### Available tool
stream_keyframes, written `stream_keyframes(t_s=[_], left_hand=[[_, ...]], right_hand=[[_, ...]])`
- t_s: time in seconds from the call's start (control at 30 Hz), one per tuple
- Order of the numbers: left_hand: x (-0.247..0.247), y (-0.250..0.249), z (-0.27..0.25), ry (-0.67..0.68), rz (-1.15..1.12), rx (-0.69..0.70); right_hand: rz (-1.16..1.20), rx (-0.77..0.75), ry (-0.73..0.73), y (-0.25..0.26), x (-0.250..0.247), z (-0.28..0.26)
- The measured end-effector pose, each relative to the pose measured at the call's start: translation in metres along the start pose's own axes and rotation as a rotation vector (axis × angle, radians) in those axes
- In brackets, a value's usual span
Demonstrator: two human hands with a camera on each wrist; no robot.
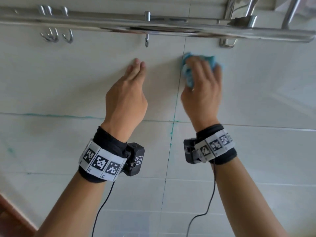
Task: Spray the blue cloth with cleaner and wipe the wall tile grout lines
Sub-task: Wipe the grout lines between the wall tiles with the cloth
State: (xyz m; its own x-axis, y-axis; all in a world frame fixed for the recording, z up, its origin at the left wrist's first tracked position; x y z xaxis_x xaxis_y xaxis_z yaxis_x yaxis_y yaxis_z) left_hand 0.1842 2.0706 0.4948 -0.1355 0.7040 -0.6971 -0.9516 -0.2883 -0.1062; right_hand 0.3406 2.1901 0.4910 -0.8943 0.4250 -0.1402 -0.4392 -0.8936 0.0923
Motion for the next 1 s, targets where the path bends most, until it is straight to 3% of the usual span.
stream_keyframes(t_s=[0.07, 0.17, 0.37, 0.53, 0.67, 0.8, 1.0], left_hand=[[0.0, 0.0, -0.001, 0.009, -0.007, -0.001], [0.0, 0.001, -0.003, 0.007, -0.003, -0.003], [0.005, -0.003, -0.004, -0.003, 0.013, -0.013], [0.007, -0.004, -0.004, -0.014, 0.024, -0.006], [0.009, -0.002, -0.004, -0.009, 0.025, -0.01], [0.011, -0.004, -0.005, -0.004, 0.019, -0.016], [0.013, -0.005, -0.008, 0.011, 0.031, -0.015]], right_hand=[[0.016, 0.146, -0.156, -0.011, -0.009, 0.014], [0.018, 0.2, -0.265, -0.007, -0.006, 0.009], [-0.033, -0.05, 0.081, 0.015, 0.012, -0.037], [0.024, 0.166, -0.014, 0.009, 0.001, 0.002], [0.029, 0.145, -0.034, 0.013, 0.011, -0.028], [-0.012, 0.063, 0.053, 0.015, 0.02, -0.079], [0.077, 0.166, 0.017, 0.016, 0.009, -0.049]])
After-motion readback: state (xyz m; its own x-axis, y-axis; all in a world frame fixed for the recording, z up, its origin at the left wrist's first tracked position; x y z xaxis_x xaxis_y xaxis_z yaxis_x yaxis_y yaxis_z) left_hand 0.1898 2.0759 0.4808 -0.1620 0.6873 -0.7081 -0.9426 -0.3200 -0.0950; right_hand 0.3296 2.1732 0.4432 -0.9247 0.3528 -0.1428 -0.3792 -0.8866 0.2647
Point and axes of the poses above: each hand's wrist, its own z-axis towards the middle knuckle, its own x-axis out of the palm, y = z × x, the point moved 2 cm from there along z, towards the middle knuckle, and after that the axes turned 11 degrees about z, right-handed, at the moved point
